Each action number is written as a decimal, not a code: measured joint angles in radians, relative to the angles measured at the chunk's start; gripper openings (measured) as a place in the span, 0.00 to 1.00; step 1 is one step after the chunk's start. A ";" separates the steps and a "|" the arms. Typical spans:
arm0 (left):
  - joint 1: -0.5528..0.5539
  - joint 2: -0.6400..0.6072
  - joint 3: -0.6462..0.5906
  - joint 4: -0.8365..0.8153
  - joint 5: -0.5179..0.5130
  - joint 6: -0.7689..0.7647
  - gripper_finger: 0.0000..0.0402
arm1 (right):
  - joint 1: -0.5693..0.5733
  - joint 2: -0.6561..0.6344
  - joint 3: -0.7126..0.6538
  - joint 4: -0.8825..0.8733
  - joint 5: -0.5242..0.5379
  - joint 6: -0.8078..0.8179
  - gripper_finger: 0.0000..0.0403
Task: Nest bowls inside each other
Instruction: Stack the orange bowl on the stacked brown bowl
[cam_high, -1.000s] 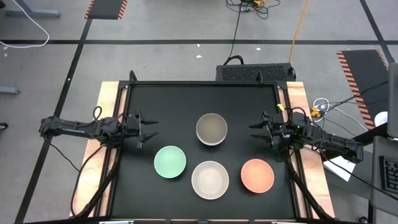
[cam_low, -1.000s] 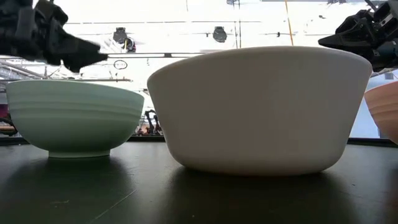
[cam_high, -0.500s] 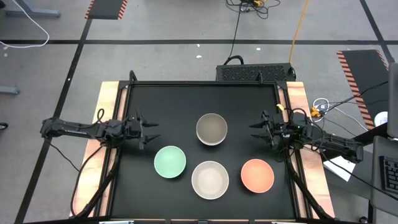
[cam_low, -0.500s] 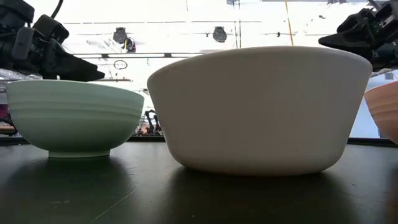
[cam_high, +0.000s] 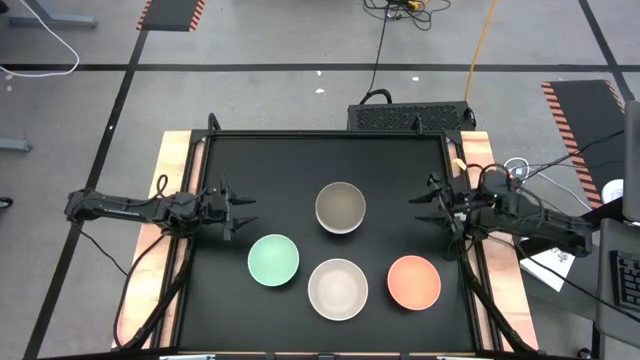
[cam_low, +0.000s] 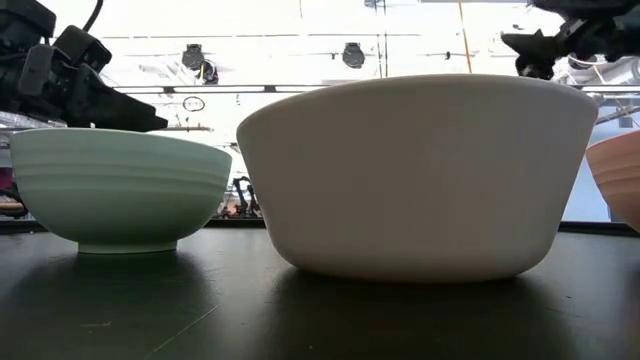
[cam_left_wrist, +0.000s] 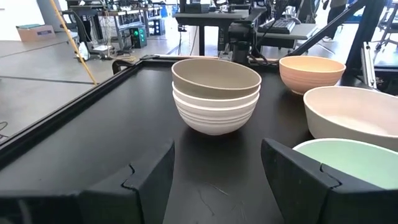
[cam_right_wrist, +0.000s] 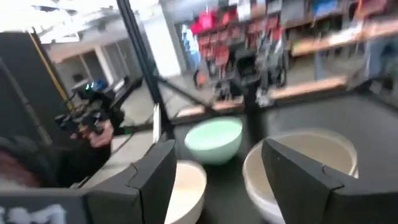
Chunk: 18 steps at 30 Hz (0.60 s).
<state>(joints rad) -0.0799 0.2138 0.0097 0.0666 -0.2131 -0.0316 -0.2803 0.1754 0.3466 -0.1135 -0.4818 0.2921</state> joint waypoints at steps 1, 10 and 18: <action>0.000 0.000 0.000 -0.002 0.000 -0.004 0.60 | 0.009 0.026 0.029 -0.060 0.000 0.011 0.59; 0.000 0.001 0.002 -0.022 0.003 -0.021 0.60 | 0.118 0.258 0.216 -0.540 0.090 0.194 0.66; 0.000 0.002 0.002 -0.017 0.002 -0.020 0.60 | 0.272 0.421 0.220 -0.553 0.058 0.376 0.66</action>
<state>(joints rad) -0.0799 0.2153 0.0116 0.0498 -0.2108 -0.0513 -0.0079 0.5960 0.5663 -0.6667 -0.4240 0.6676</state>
